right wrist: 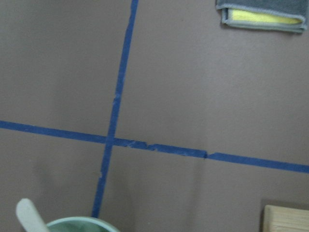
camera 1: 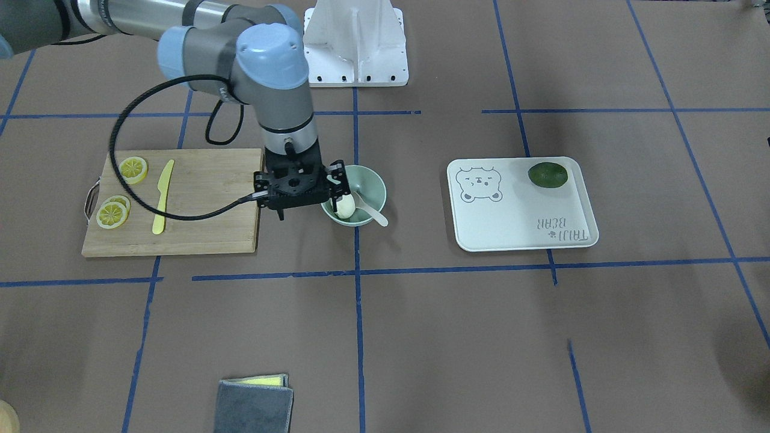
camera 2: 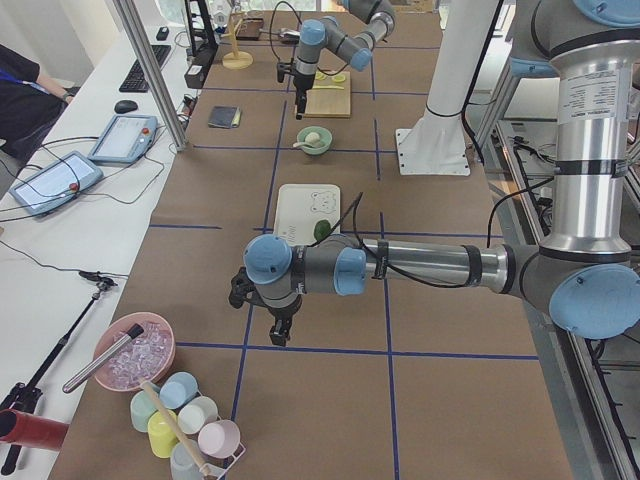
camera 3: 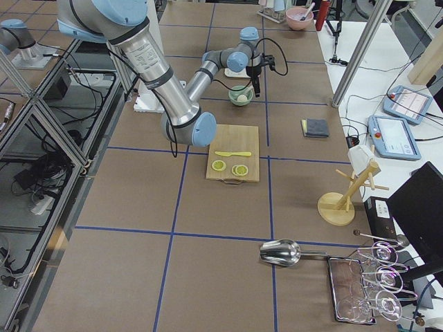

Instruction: Put spoon and bun in bowl

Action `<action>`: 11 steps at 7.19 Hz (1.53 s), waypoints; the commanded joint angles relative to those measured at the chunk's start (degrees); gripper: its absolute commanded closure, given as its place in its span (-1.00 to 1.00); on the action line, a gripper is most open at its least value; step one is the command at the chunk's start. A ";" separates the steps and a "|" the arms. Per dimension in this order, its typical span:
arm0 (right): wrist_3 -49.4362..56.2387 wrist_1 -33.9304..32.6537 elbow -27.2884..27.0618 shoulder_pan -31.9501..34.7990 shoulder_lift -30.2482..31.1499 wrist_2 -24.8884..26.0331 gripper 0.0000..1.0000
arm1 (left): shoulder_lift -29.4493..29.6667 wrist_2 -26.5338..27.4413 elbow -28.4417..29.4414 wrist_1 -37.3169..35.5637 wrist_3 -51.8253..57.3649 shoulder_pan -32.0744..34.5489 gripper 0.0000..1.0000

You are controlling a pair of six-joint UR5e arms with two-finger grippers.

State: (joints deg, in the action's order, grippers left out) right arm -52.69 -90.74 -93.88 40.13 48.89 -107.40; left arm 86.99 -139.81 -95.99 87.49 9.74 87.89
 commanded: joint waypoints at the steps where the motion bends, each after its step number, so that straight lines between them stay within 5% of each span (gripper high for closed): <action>1: 17.19 0.12 -3.40 12.64 8.99 -10.94 -1.00 | -0.41 0.33 -0.08 -0.13 0.01 0.00 -1.00; 5: 51.92 0.12 -7.54 33.75 30.15 -20.56 -1.00 | -0.85 0.33 -0.34 -0.13 0.01 0.26 -1.00; 8: 53.82 4.68 -7.38 42.47 48.62 -19.08 -1.00 | -0.94 0.33 -0.60 -0.22 0.01 0.35 -1.00; 11: 53.30 4.60 -7.28 44.42 50.95 -20.22 -1.00 | -3.49 0.42 -4.11 -0.13 -0.07 0.35 -1.00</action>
State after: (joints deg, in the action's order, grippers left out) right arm 0.75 -86.18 -101.24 84.15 99.22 -127.31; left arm 84.54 -139.41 -98.85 87.35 9.68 88.24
